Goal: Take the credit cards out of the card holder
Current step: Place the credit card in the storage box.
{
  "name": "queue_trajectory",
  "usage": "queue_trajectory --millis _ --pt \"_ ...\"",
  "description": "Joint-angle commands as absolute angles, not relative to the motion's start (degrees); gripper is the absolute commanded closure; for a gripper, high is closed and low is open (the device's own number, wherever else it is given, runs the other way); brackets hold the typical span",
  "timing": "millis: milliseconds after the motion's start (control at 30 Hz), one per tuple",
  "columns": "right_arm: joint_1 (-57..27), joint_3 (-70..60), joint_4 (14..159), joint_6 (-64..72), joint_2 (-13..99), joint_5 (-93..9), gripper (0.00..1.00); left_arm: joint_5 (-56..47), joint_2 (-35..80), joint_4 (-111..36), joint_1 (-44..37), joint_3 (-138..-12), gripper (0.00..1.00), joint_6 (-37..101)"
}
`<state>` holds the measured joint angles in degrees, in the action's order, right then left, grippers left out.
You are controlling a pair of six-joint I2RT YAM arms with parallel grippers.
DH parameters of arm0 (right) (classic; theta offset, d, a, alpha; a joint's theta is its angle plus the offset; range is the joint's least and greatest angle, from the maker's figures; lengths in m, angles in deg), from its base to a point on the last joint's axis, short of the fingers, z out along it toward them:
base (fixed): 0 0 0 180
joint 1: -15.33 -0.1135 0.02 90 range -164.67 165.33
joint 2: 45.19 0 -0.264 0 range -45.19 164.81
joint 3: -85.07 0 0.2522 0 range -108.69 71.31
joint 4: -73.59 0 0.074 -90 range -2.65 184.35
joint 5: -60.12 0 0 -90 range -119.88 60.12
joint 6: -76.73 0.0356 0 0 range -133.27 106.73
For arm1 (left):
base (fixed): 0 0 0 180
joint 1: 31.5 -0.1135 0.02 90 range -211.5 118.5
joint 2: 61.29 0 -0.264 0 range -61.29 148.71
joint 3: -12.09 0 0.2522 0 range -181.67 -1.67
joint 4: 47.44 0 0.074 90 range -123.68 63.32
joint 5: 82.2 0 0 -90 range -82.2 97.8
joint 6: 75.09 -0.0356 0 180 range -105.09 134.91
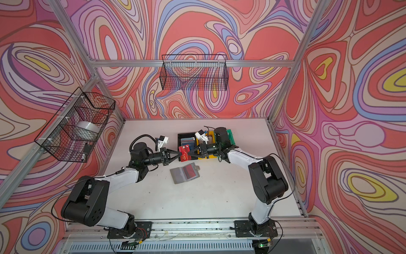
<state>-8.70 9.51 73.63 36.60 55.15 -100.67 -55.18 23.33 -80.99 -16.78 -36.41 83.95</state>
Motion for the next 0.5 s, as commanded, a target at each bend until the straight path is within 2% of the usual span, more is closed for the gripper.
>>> queue_trajectory --millis 0,33,267,467 --pt "-10.04 9.37 72.50 36.56 55.98 -102.30 1.00 -55.66 22.62 -82.15 -16.21 -37.97 0.97 83.95" --pt "-10.15 9.27 72.52 36.49 55.98 -102.30 1.00 -55.61 22.69 -82.19 -16.23 -38.01 1.00 83.98" --pt "-10.24 8.18 73.82 35.96 57.91 -102.22 1.00 -56.08 23.35 -82.44 -16.21 -38.49 1.00 84.56" --pt "-10.24 3.72 90.10 24.37 57.73 -99.85 0.98 -57.30 22.07 -74.74 -16.20 -40.48 1.00 80.57"
